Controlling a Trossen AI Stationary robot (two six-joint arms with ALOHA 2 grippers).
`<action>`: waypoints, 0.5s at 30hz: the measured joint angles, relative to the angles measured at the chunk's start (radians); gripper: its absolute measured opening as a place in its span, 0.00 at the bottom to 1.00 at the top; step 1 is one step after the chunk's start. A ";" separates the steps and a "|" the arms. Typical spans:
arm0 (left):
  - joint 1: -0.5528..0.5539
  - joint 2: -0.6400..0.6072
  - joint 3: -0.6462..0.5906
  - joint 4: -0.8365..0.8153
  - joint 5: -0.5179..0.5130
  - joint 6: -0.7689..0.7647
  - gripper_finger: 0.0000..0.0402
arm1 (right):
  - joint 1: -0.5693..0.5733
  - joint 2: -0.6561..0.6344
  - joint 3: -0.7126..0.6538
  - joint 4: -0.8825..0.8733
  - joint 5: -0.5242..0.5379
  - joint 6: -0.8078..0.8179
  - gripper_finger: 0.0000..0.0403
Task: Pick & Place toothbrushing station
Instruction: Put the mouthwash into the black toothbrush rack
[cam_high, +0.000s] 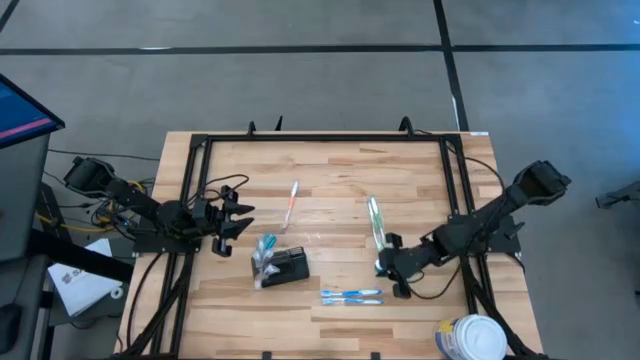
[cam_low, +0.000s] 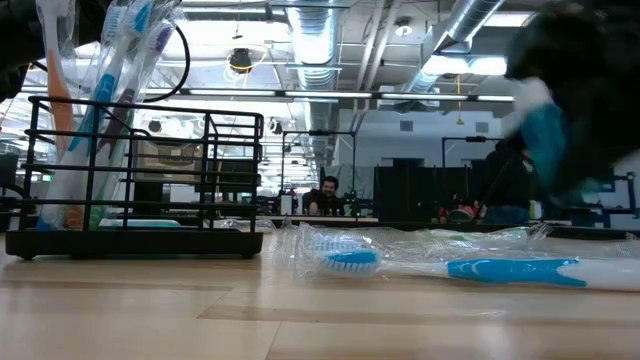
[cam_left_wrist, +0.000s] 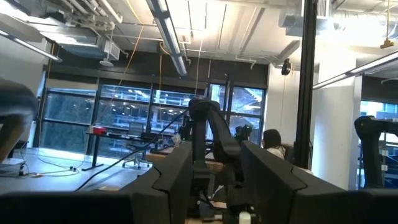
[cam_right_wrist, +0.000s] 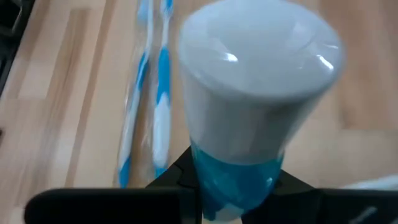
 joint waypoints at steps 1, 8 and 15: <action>0.000 0.000 0.007 -0.003 0.000 0.000 0.33 | -0.016 -0.012 0.023 -0.032 -0.004 -0.018 0.13; 0.000 0.000 0.113 -0.166 0.000 0.001 0.33 | -0.132 -0.022 0.183 -0.213 -0.089 -0.138 0.13; 0.000 0.000 0.285 -0.471 0.000 0.000 0.33 | -0.221 -0.020 0.321 -0.348 -0.183 -0.252 0.13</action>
